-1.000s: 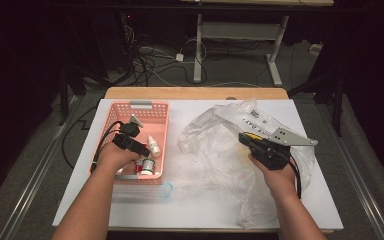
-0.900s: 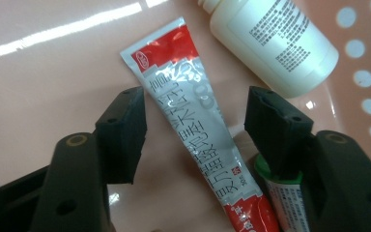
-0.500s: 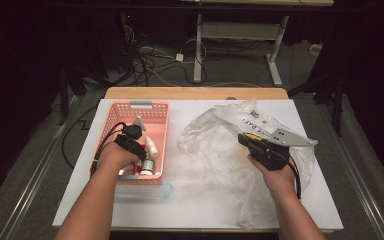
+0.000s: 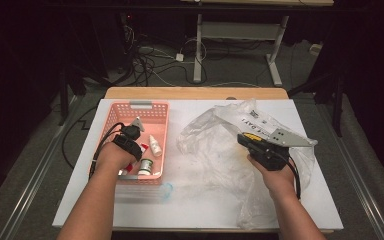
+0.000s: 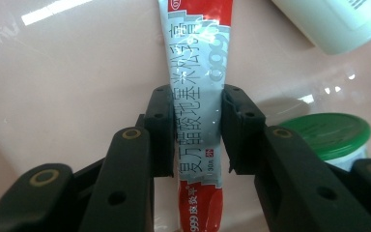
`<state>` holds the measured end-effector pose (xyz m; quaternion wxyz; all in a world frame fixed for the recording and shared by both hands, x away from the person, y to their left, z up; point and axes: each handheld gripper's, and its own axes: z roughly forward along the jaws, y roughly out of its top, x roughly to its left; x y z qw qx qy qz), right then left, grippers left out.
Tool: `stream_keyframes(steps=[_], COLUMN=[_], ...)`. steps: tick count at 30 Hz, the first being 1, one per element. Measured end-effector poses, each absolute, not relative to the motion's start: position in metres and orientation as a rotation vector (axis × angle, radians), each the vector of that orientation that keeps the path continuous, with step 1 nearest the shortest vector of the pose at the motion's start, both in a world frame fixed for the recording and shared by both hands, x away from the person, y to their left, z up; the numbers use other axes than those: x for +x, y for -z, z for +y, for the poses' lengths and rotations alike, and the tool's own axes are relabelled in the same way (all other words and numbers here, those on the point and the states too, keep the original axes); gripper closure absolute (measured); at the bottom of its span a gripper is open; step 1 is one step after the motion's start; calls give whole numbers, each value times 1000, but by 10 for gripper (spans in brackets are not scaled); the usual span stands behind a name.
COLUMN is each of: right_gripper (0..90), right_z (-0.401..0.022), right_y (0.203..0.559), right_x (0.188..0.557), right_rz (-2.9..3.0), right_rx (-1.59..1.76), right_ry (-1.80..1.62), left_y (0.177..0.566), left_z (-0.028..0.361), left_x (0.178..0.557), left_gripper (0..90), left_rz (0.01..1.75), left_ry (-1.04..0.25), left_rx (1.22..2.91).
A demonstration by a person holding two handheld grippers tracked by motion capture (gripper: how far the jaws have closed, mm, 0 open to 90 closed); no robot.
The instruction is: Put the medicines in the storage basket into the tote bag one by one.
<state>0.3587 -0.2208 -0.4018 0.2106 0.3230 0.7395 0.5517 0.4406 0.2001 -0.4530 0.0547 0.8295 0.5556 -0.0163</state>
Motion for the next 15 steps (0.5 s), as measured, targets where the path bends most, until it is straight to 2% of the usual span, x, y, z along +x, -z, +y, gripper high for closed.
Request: stream_keyframes(steps=[15], right_gripper=[900], right_z=[-222], right_y=[402], right_x=[359], right_rz=[2049], right_rx=[902], right_ry=[-1536], left_y=[447], left_z=[207], left_x=[438], left_gripper=[674], left_rz=[1649], left_ry=[52], left_rx=[2430])
